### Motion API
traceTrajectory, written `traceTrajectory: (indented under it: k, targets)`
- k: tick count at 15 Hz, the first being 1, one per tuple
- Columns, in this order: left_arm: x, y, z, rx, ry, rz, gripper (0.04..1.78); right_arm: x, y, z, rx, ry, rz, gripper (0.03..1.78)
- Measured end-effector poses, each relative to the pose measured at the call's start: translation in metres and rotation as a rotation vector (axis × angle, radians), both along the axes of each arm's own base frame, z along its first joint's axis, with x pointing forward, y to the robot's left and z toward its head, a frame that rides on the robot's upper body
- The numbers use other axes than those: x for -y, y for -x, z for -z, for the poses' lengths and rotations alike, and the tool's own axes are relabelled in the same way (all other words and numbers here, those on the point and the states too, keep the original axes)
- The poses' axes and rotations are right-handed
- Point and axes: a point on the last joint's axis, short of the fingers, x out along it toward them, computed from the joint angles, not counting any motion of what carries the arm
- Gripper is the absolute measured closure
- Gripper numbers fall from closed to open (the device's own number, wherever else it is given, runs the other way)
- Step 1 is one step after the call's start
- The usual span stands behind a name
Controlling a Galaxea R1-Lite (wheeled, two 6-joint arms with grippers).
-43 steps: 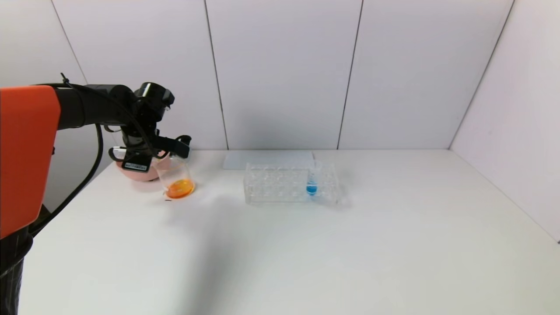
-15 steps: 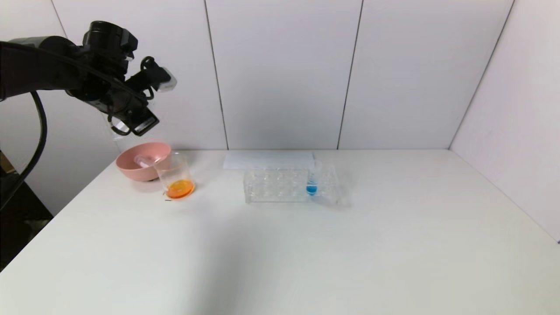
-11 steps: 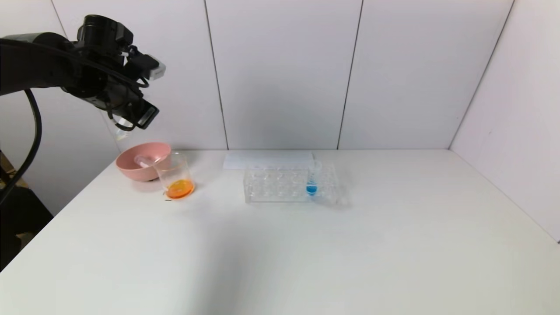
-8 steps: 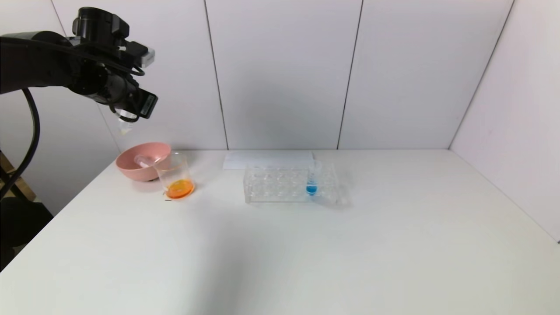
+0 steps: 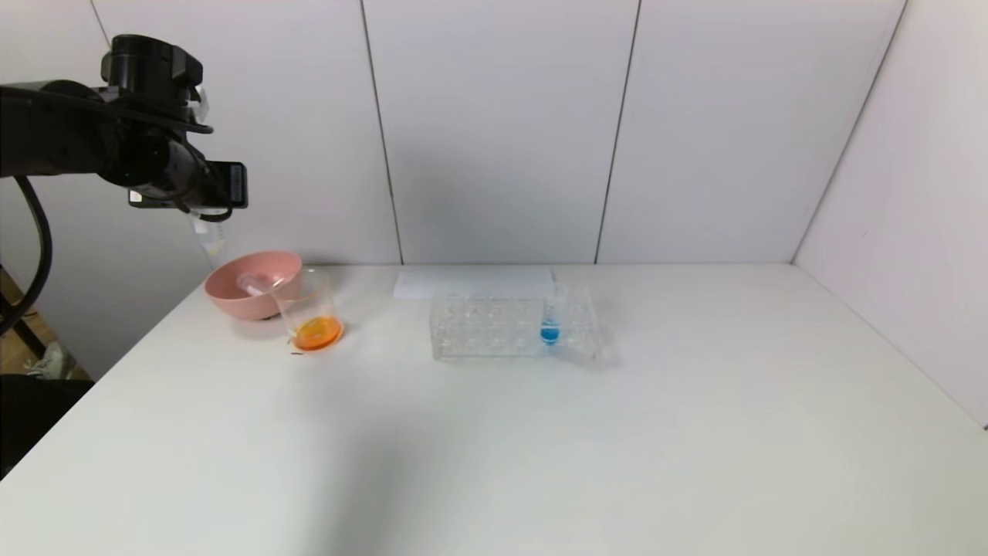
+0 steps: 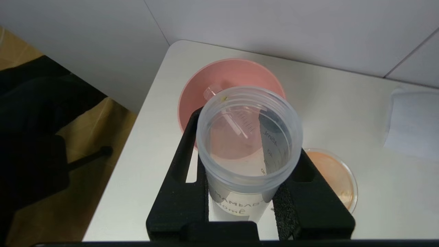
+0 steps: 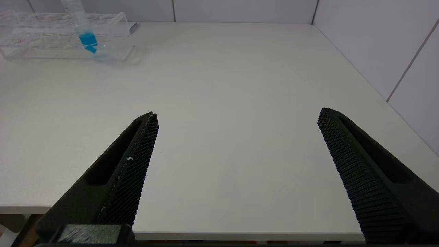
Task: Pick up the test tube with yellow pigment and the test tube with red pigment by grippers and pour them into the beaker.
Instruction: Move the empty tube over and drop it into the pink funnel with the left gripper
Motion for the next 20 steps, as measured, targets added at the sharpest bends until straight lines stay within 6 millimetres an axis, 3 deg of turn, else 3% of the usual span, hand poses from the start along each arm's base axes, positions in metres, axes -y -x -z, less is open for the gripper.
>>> traceTrajectory:
  k: [3, 6, 12, 20]
  targets:
    - [-0.015, -0.015, 0.016, 0.099, 0.045, -0.020, 1.30, 0.000, 0.000, 0.000, 0.000, 0.000, 0.000, 0.11]
    - [-0.028, -0.030, 0.036, 0.080, 0.051, -0.032, 1.30, 0.000, 0.000, 0.000, 0.000, 0.000, 0.000, 0.11]
    - [-0.039, -0.053, 0.068, 0.021, 0.055, -0.045, 1.30, 0.000, 0.000, 0.000, 0.000, 0.000, 0.000, 0.11]
    - [-0.047, -0.079, 0.092, 0.001, 0.074, -0.016, 1.30, 0.000, 0.000, 0.000, 0.000, 0.000, 0.000, 0.11]
